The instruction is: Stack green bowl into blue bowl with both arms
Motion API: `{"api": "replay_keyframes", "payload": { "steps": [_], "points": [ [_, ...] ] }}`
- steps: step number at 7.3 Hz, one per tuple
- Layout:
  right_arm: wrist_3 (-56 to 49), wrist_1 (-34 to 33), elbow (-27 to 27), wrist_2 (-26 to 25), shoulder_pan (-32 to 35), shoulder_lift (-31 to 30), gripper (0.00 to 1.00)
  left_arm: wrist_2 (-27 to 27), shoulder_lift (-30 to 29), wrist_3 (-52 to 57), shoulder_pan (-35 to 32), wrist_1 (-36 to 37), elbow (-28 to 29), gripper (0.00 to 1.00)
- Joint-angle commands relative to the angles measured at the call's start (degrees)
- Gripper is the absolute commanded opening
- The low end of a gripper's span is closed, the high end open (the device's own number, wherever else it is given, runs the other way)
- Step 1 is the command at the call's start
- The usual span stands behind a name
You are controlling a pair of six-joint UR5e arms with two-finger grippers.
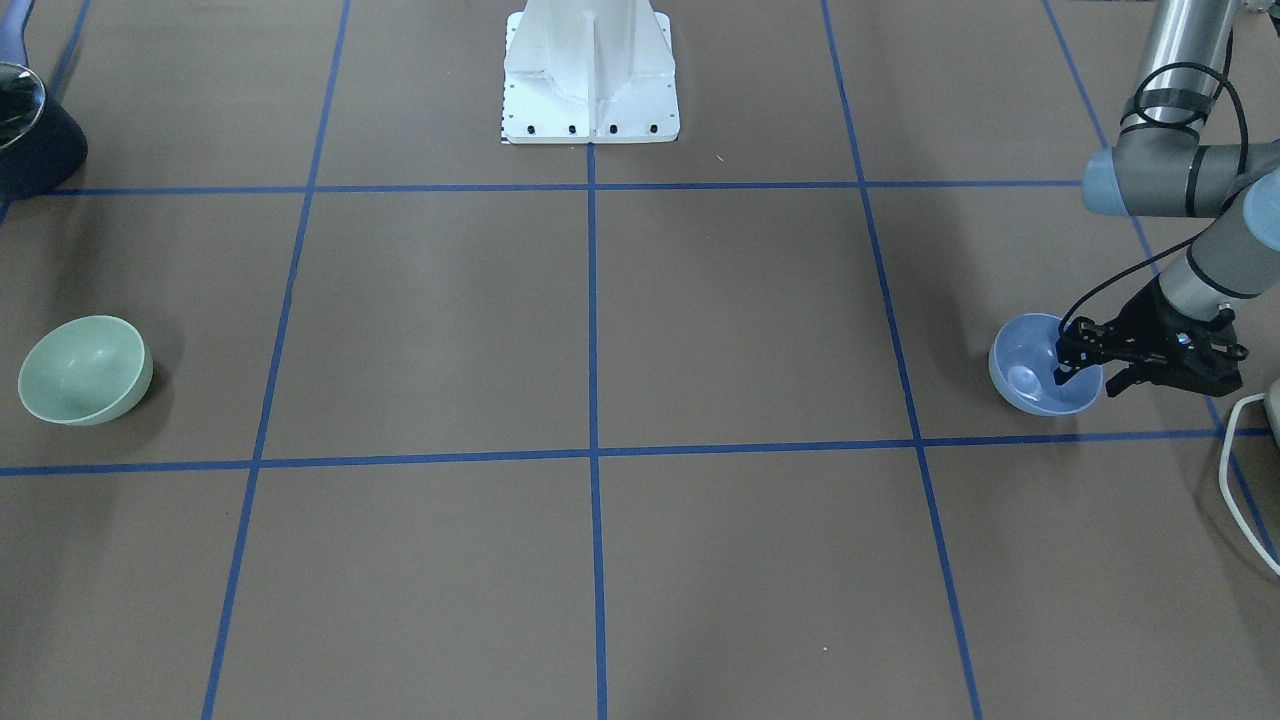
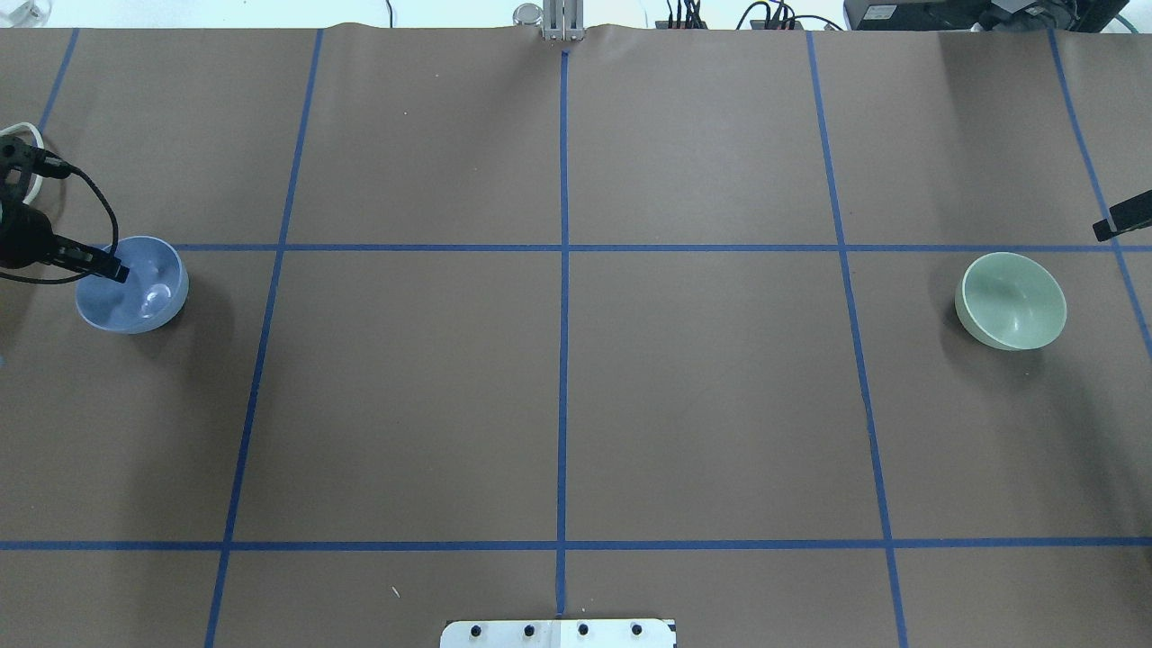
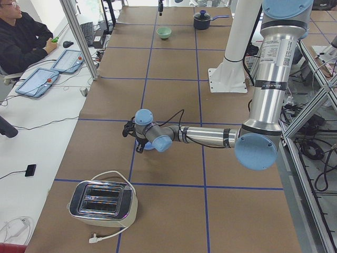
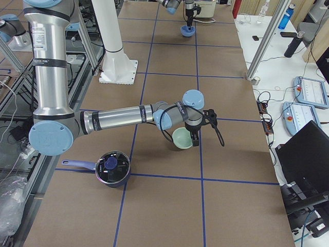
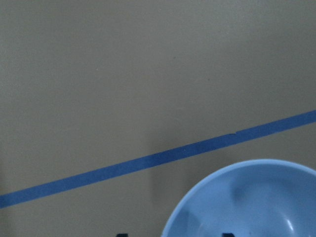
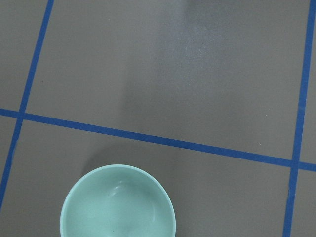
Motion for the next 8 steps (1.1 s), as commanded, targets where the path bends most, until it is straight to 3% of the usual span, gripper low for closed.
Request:
{"api": "replay_keyframes", "payload": {
  "steps": [1,2,4,5,6,8],
  "points": [
    [0.0,0.1,0.0,0.0,0.0,0.0,1.00,-0.1,0.1,0.3,0.0,-0.1,0.2,0.05],
    [0.0,0.1,0.0,0.2,0.0,0.0,1.00,-0.3,0.1,0.3,0.0,-0.1,0.2,0.00],
    [-0.3,0.4,-0.1,0.5,-0.1,-0.6,0.99,-2.3,-0.3,0.3,0.0,0.5,-0.4,0.00],
    [-0.3,0.4,-0.1,0.5,-0.2,-0.8,0.99,-7.1,-1.0,-0.2,-0.3,1.2,-1.6,0.00],
    [-0.2,0.4,-0.1,0.5,-0.6,-0.8,0.99,-7.9,-2.4,-0.8,-0.6,5.4,-4.4,0.00],
    [-0.3,0.5,-0.7,-0.3,-2.5,-1.3,0.99,-7.6,-7.6,-8.1,-0.4,21.6,-15.6,0.00]
  ]
}}
